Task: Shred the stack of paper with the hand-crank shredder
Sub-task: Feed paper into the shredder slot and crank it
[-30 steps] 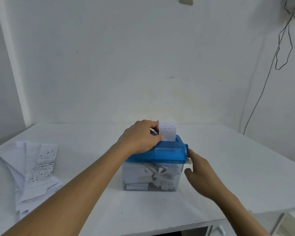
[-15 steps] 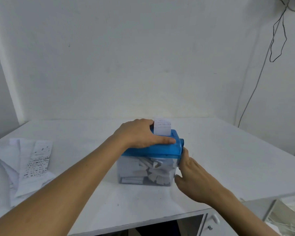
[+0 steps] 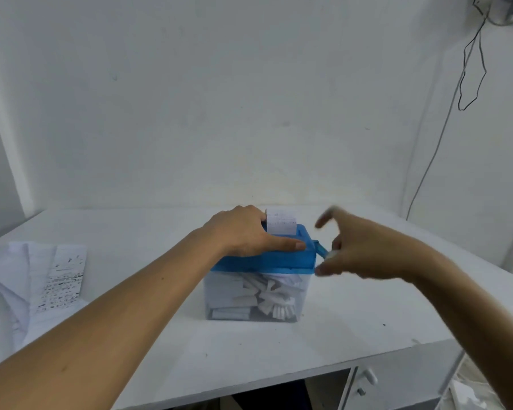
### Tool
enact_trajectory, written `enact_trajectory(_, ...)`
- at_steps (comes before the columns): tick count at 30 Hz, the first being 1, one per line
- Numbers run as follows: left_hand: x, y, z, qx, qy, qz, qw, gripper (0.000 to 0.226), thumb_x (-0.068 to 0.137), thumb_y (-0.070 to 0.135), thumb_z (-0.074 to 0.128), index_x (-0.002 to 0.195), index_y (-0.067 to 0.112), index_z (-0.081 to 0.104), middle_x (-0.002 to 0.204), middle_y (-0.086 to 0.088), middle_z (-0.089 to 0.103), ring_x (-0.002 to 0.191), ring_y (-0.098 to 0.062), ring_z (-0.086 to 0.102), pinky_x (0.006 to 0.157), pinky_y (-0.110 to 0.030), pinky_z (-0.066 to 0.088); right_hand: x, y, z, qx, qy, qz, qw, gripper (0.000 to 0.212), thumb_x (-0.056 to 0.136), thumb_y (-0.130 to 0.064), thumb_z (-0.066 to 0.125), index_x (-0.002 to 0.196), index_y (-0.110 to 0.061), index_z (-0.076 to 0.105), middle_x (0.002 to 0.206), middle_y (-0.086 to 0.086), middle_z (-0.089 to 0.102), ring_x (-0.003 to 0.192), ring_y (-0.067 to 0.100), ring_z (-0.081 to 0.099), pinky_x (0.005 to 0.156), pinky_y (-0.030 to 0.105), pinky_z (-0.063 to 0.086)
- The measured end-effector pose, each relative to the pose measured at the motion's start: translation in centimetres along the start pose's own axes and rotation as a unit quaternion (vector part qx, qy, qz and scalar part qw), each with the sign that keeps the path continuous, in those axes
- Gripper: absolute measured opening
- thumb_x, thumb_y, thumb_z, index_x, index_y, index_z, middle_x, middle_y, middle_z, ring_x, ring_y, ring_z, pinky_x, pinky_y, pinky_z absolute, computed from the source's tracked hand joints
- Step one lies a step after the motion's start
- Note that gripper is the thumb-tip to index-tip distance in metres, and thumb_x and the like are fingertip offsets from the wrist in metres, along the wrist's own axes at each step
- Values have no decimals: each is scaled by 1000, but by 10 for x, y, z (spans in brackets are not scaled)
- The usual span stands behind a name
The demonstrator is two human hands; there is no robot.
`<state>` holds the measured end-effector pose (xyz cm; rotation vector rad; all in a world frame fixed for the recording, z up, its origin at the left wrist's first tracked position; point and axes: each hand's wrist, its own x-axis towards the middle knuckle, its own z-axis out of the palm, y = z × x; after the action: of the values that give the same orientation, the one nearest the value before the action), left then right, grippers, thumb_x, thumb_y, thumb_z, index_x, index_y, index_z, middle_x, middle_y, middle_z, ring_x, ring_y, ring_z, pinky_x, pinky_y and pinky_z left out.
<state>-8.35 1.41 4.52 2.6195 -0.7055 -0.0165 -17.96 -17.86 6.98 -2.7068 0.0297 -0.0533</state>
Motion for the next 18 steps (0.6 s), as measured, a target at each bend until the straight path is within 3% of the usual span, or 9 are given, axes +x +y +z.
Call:
enact_trajectory(1, 1, -1, 0, -5, 3, 0, 1000, 73, 60, 94, 61, 113, 44, 64, 106, 16, 67, 93, -10, 62, 81, -32, 53, 5, 1, -8, 48, 36, -18, 998, 46, 82, -30, 81, 113, -22, 49, 75, 2, 72, 50, 3, 53, 49, 21, 42)
enact_trajectory(3, 1, 0, 0, -24, -1, 6, 1000, 68, 59, 93, 64, 110, 49, 62, 104, 16, 66, 93, -10, 62, 85, -34, 54, 21, 5, -19, 136, 104, -47, 984, 35, 85, -32, 79, 100, -18, 51, 68, 3, 71, 51, 12, 46, 46, 24, 38)
enact_trajectory(7, 2, 1, 1, 0, 4, 26, 1000, 76, 62, 93, 61, 121, 46, 63, 109, 14, 65, 96, -12, 62, 86, -35, 53, 61, 21, -4, 205, 108, -44, 972, 26, 95, -34, 67, 93, -11, 54, 72, 2, 62, 65, 17, 48, 55, 30, 42)
enact_trajectory(12, -1, 1, 2, 19, 8, 29, 999, 52, 65, 93, 59, 83, 44, 54, 93, 18, 62, 84, -4, 59, 67, -30, 44, 85, 37, 34, 313, 101, -21, 944, 22, 100, -30, 60, 91, -13, 51, 82, 9, 54, 71, 20, 50, 63, 34, 49)
enact_trajectory(15, -5, 1, 1, 37, -5, 42, 998, 61, 61, 95, 57, 101, 48, 52, 102, 21, 60, 92, -5, 58, 76, -29, 48, 83, 43, 59, 369, 78, 22, 926, 27, 102, -34, 57, 92, -9, 51, 98, 27, 61, 79, 25, 58, 77, 45, 60)
enact_trajectory(18, -5, 0, 4, 48, -9, 49, 998, 66, 61, 96, 57, 108, 51, 49, 104, 22, 61, 94, -4, 59, 79, -28, 50, 85, 45, 69, 360, 115, 38, 925, 32, 102, -38, 55, 90, -9, 51, 103, 24, 66, 83, 29, 63, 83, 49, 60)
